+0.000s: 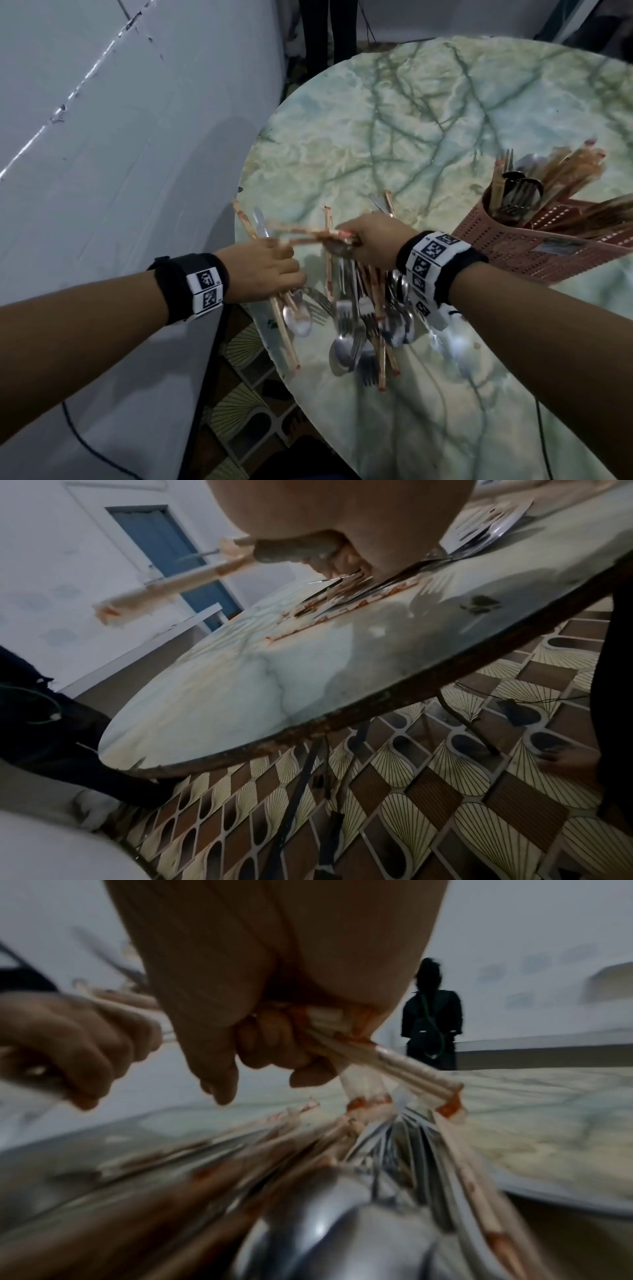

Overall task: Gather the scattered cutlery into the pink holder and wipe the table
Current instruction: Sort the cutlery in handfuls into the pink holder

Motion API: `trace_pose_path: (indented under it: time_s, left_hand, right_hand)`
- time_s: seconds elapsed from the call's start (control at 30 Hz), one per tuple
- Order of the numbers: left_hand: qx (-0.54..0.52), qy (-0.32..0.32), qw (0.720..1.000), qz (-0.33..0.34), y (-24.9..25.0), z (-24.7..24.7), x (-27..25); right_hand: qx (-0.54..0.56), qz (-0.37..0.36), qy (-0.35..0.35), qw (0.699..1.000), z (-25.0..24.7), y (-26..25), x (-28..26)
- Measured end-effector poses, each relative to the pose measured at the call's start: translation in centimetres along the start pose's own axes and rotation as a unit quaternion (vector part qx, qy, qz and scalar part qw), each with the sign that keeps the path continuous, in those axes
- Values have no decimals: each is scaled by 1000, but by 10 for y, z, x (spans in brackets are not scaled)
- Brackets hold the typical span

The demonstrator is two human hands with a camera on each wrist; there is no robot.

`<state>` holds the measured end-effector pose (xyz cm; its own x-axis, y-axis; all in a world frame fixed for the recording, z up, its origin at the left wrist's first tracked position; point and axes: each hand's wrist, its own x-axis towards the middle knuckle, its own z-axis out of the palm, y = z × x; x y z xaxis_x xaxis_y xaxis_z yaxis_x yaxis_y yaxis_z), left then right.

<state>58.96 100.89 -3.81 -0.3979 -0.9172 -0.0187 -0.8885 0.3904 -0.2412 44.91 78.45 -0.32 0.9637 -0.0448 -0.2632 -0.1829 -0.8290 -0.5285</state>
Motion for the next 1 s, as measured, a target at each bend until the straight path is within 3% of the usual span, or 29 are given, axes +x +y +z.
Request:
trace_pose_path:
  time_s: [0.07, 0.23, 0.53, 0.6, 0.7, 0.87, 1.0]
  left_hand:
    - [20, -6, 1000, 16, 5, 1, -8]
    - [5, -33, 999, 2, 20, 5, -15]
    - [-29, -24, 999, 15, 19, 3, -1]
    - [-35, -27, 999, 16, 17, 5, -2]
    - [-27, -26, 999, 3, 12, 6, -5]
    - [-40, -26, 998, -42, -3, 2, 3]
    - [-29, -12, 998, -55, -13, 7, 31]
  right_hand:
    - [-65, 9, -84, 994, 11, -2, 4]
    - [-91, 14, -144, 985, 15, -10, 7]
    - [-151, 25, -155, 976, 7, -4, 10]
    - [-158, 5, -123, 980, 8, 1, 9]
    - [-94, -13, -19, 995, -1, 14, 5]
    - [-64, -17, 133, 989, -28, 17, 0]
    - [11, 36, 169, 985, -35, 9, -8]
